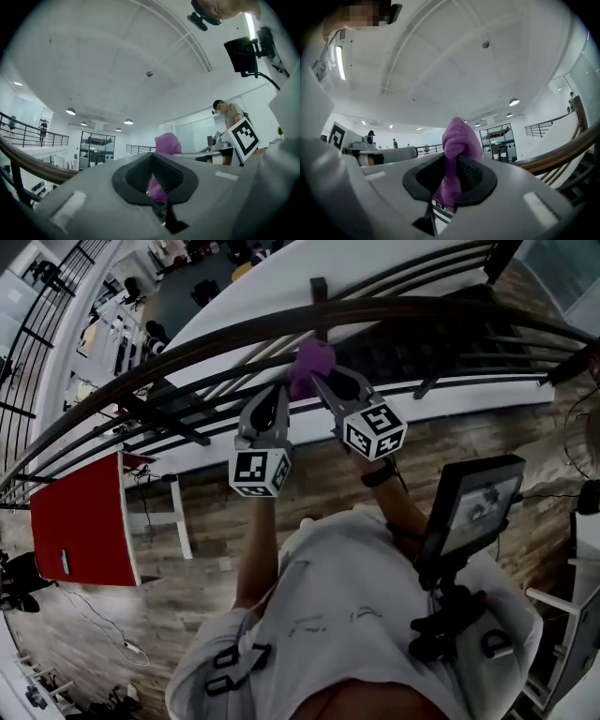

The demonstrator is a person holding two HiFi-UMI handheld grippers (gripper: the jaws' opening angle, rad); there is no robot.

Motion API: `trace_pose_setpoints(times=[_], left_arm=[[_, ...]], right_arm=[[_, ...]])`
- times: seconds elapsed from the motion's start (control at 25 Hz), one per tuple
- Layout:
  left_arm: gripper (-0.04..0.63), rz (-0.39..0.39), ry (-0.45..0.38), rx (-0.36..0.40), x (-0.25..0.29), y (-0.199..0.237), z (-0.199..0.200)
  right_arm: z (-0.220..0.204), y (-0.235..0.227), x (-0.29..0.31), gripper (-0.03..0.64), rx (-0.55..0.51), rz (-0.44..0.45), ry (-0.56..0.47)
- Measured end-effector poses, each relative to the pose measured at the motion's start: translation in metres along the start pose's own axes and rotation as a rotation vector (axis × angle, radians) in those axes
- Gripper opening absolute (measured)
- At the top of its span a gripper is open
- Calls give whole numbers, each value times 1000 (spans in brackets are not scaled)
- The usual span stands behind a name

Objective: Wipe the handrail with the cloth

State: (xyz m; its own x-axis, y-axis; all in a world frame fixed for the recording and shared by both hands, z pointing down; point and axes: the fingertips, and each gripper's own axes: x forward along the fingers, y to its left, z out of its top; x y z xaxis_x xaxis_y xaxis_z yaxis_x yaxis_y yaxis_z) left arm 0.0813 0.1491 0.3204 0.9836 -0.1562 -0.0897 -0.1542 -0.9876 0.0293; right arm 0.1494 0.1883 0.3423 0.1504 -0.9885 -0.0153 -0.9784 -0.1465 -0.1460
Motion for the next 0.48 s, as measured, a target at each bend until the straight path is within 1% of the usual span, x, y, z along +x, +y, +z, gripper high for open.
trace_pose_setpoints(times=[0.16,0.32,0.4,0.48], left_arm=[[2,5,-13,15,20,-7,13],[2,15,-10,15,30,-2,1],[2,3,-19,16,34,-7,7],[2,-28,-38,7,41,-22,22]], right_arm=[[18,-26,-4,61,-7,-36,-5],[16,-38,-5,61,-35,-48,-23],[25,-42,-10,61,-51,-60,-32],[40,-50,-19,61,-60,-85,-32]])
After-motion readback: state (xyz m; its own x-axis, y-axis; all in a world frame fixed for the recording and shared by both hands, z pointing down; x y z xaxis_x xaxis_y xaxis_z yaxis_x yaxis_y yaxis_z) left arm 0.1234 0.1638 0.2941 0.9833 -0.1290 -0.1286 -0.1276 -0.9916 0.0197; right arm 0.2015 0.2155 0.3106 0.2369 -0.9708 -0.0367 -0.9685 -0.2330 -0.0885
